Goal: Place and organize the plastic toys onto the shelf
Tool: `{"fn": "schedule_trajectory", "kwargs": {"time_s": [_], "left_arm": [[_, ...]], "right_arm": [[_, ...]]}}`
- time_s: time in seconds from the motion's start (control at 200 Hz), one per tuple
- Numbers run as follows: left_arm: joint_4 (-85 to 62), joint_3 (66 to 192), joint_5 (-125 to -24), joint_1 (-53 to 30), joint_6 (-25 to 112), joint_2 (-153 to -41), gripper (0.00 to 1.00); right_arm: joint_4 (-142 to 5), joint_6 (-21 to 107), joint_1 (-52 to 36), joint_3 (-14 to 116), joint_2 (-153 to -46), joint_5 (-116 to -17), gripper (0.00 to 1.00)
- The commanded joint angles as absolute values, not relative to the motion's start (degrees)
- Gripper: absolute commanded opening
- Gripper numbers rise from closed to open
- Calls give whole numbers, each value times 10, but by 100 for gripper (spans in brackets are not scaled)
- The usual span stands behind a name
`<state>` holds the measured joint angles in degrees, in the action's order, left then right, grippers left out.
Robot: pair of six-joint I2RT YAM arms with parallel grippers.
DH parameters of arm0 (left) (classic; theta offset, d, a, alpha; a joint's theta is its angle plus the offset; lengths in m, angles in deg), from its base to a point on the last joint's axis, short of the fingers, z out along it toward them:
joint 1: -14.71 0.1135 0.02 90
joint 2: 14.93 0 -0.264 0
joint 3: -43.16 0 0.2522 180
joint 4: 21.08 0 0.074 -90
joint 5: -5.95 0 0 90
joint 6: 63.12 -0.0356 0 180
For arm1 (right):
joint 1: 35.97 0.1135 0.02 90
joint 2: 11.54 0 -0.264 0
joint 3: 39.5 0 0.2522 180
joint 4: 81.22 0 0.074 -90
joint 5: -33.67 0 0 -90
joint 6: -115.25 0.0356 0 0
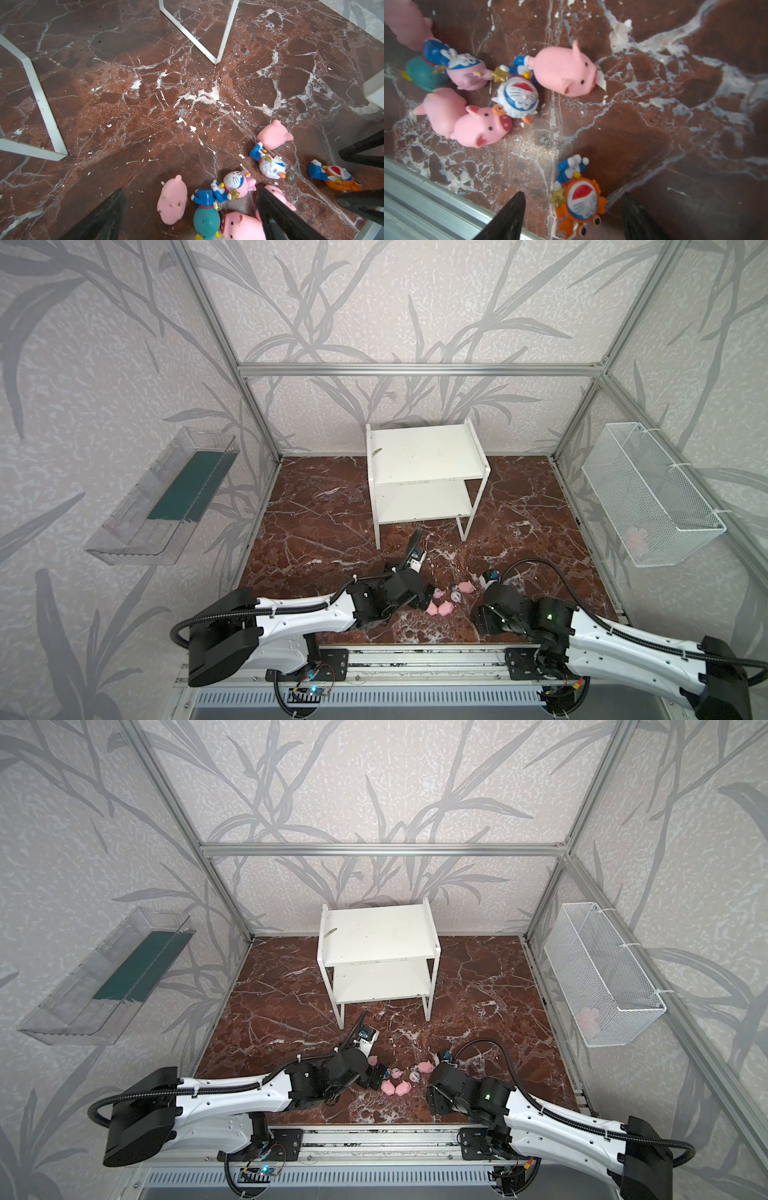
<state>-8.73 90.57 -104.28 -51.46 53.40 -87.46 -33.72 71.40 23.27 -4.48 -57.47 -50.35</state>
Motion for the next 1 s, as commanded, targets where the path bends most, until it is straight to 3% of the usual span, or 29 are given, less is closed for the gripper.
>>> {"fn": "schedule_trajectory", "kwargs": {"time_s": [0.0, 0.31, 0.535, 0.755, 1.0], "left_arm": [[-95, 919, -1047, -519, 530, -876, 99], [-79, 909, -1063, -526, 534, -850, 99], [-79, 895, -1076, -529, 536, -829, 99], [-82, 903, -1073, -529, 532, -840, 99], [-94, 912, -1066, -530, 527, -862, 99]], "right_arm": [[-373, 672, 231, -12, -608, -510, 77], [-442, 584, 189, 17, -723, -591, 81], [-437, 539, 191, 46, -777, -683, 75], [-406, 538, 209, 34, -755, -711, 73], [-348, 575, 213, -10, -644, -725, 72]]}}
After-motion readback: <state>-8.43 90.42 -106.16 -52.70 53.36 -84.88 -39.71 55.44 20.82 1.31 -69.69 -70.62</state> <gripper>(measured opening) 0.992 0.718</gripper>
